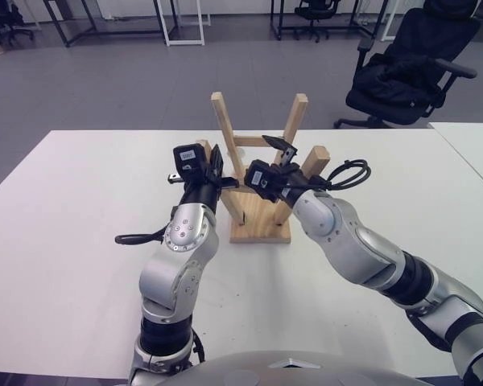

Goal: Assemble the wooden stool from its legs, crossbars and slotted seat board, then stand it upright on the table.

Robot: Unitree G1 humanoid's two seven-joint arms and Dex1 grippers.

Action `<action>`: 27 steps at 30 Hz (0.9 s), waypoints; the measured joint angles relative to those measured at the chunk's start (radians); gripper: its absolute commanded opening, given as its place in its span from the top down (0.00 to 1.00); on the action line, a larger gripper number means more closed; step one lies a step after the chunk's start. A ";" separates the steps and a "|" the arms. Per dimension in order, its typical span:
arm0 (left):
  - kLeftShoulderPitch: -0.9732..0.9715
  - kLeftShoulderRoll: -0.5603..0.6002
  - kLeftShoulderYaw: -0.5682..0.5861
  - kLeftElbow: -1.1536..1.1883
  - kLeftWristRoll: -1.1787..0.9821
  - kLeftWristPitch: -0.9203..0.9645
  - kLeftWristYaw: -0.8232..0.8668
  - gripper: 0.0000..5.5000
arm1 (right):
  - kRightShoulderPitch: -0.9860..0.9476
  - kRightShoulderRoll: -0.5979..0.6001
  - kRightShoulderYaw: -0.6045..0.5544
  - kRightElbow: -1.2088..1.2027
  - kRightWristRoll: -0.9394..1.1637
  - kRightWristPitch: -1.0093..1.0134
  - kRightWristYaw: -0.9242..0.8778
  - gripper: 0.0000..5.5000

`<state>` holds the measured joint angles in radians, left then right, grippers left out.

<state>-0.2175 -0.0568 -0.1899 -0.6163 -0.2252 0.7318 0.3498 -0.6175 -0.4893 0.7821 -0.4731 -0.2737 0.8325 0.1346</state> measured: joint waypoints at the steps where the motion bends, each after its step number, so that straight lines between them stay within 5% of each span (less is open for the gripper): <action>1: -0.015 0.000 -0.004 0.014 0.004 -0.004 -0.009 0.81 | 0.004 0.004 -0.014 0.011 -0.004 -0.015 0.002 0.23; 9: 0.040 0.003 0.093 -0.021 -0.044 -0.008 -0.078 0.81 | 0.049 0.057 -0.042 0.031 -0.050 -0.078 0.060 0.23; 25: 0.038 0.005 -0.001 -0.042 0.023 0.018 -0.078 0.81 | 0.121 0.140 -0.145 0.067 -0.129 -0.149 0.138 0.23; 27: 0.020 0.001 0.006 -0.036 0.025 0.038 -0.079 0.71 | 0.121 0.149 -0.154 0.071 -0.132 -0.152 0.146 0.23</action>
<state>-0.1974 -0.0561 -0.1834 -0.6524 -0.2007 0.7698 0.2711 -0.4965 -0.3406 0.6283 -0.4025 -0.4052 0.6803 0.2803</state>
